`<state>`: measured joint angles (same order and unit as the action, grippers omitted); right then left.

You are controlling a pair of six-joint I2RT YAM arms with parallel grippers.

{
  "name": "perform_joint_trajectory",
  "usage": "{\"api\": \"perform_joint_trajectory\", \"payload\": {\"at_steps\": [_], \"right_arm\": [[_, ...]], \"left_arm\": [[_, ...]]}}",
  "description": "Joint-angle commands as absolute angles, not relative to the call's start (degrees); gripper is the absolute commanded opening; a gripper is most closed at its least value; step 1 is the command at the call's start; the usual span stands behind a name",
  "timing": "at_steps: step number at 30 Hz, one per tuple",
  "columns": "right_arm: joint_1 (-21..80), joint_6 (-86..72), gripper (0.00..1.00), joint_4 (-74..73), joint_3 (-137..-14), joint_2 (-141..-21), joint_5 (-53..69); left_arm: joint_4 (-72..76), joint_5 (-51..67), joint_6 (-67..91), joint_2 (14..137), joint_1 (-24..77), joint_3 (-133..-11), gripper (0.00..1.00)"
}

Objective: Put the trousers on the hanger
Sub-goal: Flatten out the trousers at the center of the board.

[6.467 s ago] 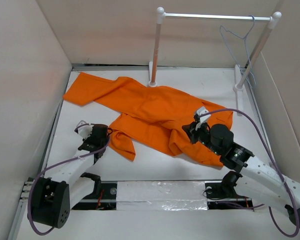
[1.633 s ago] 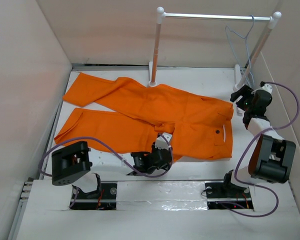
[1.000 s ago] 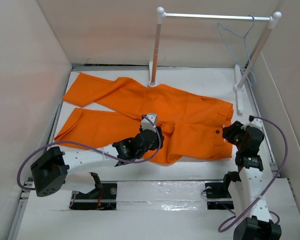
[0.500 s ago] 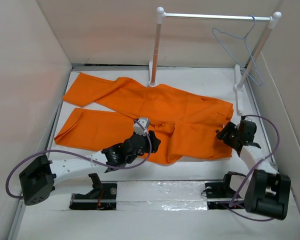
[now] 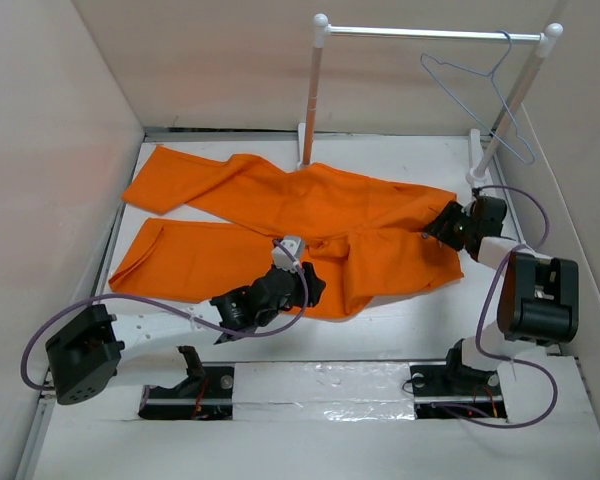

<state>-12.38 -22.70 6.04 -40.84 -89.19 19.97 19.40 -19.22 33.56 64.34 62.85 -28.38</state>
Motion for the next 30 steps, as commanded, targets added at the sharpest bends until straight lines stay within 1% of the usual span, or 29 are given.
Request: {"api": "perform_joint_trajectory", "payload": {"at_steps": [1, 2, 3, 4, 5, 6, 7, 8, 9, 11, 12, 13, 14, 17, 18, 20, 21, 22, 25, 26, 27, 29, 30], "right_arm": [[-10.8, -22.9, 0.57, 9.1, -44.8, -84.1, 20.7], [-11.3, -23.2, 0.58, 8.7, -42.0, -81.3, 18.8], [-12.1, -23.3, 0.62, 7.0, -40.3, -78.2, 14.0], [-12.1, -23.3, 0.63, 5.8, -38.4, -71.8, 11.4], [-12.7, -23.3, 0.64, 4.5, -36.4, -68.7, 8.6], [-13.8, -23.5, 0.65, 2.9, -31.9, -65.8, 4.6], [-14.8, -23.6, 0.65, 2.1, -29.6, -60.5, 3.7], [-15.6, -24.3, 0.65, 1.1, -27.4, -58.2, 3.0], [-16.4, -24.8, 0.63, -0.6, -23.2, -55.8, 1.2], [-18.7, -26.3, 0.61, -2.9, -19.5, -49.4, -1.2], [-19.5, -26.7, 0.59, -4.8, -18.1, -47.5, -2.6], [-20.9, -27.2, 0.56, -5.4, -16.2, -44.6, -2.6], [-20.9, -27.1, 0.56, -5.6, -15.6, -43.9, -2.2], [-21.7, -26.1, 0.52, -3.6, -15.6, -45.9, 0.0], [-21.7, -25.7, 0.52, -2.1, -16.1, -49.6, 3.2], [-21.7, -24.8, 0.52, -1.8, -18.5, -53.9, 5.7], [-21.7, -24.5, 0.53, -0.7, -19.1, -57.6, 7.5], [-21.7, -24.5, 0.53, 0.4, -19.4, -59.0, 8.2], [-21.7, -25.0, 0.51, 4.5, -19.5, -62.0, 9.1], [-21.7, -25.4, 0.48, 5.5, -19.3, -62.4, 9.1], [-21.7, -25.7, 0.40, 7.2, -19.2, -62.7, 9.2], [-21.7, -26.0, 0.30, 7.9, -19.6, -63.6, 9.3], [-21.7, -25.9, 0.23, 8.3, -20.0, -63.9, 9.6]], "left_arm": [[22.8, -19.2, 34.3, 65.4, 62.6, -28.1, 0.40], [22.5, -19.2, 34.5, 65.6, 62.6, -28.0, 0.40], [22.5, -19.1, 34.7, 65.8, 62.6, -27.8, 0.39], [22.5, -19.1, 35.7, 65.9, 62.6, -27.1, 0.38], [22.6, -18.9, 36.5, 66.0, 62.6, -26.6, 0.38], [22.7, -18.6, 37.2, 66.1, 62.6, -26.1, 0.38], [23.0, -18.6, 38.1, 66.2, 62.6, -24.5, 0.38], [24.0, -18.6, 39.8, 66.3, 62.6, -23.6, 0.38], [24.4, -18.8, 40.5, 66.6, 62.6, -22.7, 0.39], [23.8, -19.3, 42.0, 67.2, 62.6, -21.1, 0.40], [23.3, -19.7, 43.3, 67.8, 62.6, -20.8, 0.40], [22.8, -19.9, 44.1, 68.1, 62.6, -19.9, 0.40], [23.0, -20.0, 45.1, 68.3, 62.6, -19.2, 0.40], [23.8, -19.7, 48.5, 68.4, 62.6, -16.3, 0.40], [23.6, -19.9, 49.2, 68.3, 62.6, -15.8, 0.41], [22.9, -20.6, 50.9, 68.0, 62.6, -14.9, 0.41], [22.7, -21.4, 51.1, 67.5, 62.6, -14.7, 0.47], [22.5, -21.8, 51.7, 67.3, 62.6, -14.4, 0.50], [21.6, -23.5, 52.3, 67.1, 62.6, -14.2, 0.51], [21.3, -23.9, 53.0, 67.3, 62.6, -14.3, 0.51], [21.2, -24.8, 53.3, 68.0, 62.6, -14.5, 0.51], [21.4, -24.9, 53.7, 69.1, 62.6, -15.1, 0.51], [21.3, -24.6, 53.7, 70.5, 62.6, -15.4, 0.51]]}}
